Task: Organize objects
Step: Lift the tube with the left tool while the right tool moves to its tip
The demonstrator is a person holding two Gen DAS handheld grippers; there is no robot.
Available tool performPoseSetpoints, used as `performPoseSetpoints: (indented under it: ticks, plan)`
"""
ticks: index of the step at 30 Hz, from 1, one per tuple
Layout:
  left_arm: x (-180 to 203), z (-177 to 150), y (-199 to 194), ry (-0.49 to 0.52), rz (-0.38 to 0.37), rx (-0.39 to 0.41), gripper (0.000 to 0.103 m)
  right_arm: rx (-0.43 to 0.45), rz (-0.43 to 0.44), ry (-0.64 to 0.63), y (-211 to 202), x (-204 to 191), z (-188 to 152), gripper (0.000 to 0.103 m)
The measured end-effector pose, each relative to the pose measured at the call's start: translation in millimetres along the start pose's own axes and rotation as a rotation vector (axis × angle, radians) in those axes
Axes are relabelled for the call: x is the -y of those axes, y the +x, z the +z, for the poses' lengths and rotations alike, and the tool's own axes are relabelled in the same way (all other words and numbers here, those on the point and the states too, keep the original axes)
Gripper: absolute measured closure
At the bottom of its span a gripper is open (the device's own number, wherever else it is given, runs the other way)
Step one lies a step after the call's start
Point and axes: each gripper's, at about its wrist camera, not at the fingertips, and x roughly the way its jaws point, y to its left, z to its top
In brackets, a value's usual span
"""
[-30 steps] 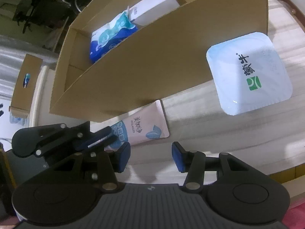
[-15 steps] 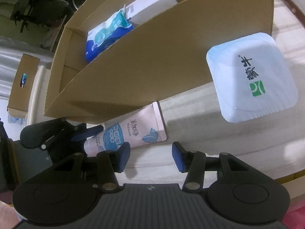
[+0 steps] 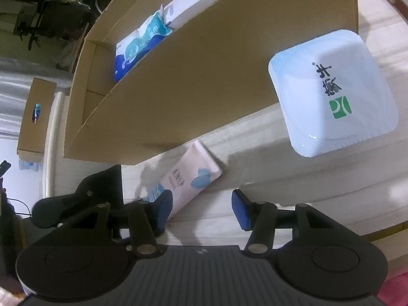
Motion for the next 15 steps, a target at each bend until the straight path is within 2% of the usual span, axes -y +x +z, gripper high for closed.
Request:
performPoseSetpoints:
  ticks: [2, 5, 15]
  plan:
    - [-3.5, -1.7, 1.2, -0.01, -0.012, -0.017, 0.07, -0.005, 0.003, 0.003, 0.1, -0.6, 0.0, 0.048]
    - [-12.6, -4.1, -0.8, -0.08, -0.066, -0.002, 0.07, -0.023, 0.022, 0.022, 3.5, -0.7, 0.2, 0.048]
    - [-8.8, -6.7, -3.2, -0.095, -0.14, 0.03, 0.07, -0.026, 0.066, 0.126, 12.8, -3.8, 3.2, 0.048]
